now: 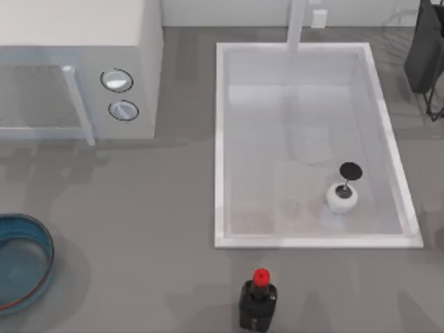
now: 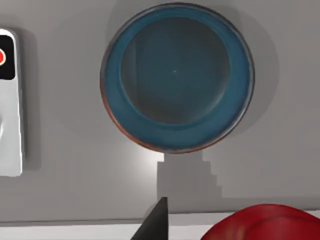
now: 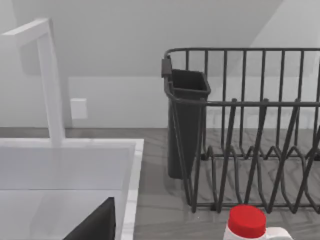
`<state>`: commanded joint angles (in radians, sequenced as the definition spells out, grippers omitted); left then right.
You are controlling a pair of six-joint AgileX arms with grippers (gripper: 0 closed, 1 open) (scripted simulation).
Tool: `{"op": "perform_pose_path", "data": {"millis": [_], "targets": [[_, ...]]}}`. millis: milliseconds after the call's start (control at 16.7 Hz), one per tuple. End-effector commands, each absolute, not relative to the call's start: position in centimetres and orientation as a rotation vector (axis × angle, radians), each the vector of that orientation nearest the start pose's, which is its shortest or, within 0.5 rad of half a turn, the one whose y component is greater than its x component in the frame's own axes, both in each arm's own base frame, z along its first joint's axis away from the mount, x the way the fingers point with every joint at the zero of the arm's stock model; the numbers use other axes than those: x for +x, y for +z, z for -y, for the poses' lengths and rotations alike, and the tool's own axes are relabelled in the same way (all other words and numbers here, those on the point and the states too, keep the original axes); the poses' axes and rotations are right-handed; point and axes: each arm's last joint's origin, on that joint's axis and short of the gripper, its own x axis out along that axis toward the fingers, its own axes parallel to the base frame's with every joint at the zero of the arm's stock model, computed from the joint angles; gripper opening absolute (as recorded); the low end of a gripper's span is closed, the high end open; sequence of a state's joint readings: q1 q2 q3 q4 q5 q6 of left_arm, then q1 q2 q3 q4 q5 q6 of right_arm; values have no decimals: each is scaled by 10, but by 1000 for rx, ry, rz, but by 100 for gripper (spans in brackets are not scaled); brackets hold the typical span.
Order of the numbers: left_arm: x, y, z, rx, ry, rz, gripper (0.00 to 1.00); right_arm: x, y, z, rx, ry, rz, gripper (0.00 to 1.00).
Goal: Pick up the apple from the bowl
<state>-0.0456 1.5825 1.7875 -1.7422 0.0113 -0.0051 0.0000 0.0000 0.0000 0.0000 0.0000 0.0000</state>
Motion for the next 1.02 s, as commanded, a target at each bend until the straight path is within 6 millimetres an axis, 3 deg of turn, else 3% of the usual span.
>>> {"op": "perform_pose_path", "data": {"millis": [120,300,540,660,780,1020], "targets": [[265,373,12,21,-41,-1535,0,106,160,1,0,0,0,100],[293,362,40,17,-39,-1535,0,106,160,1,0,0,0,100],[350,312,114,20,-22,-1582,0,106,160,1,0,0,0,100],[363,288,154,20,-14,-1586,0,106,160,1,0,0,0,100],[368,273,183,17,-14,-1576,0,106,160,1,0,0,0,100],[369,269,192,16,-16,-1571,0,106,160,1,0,0,0,100]]}}
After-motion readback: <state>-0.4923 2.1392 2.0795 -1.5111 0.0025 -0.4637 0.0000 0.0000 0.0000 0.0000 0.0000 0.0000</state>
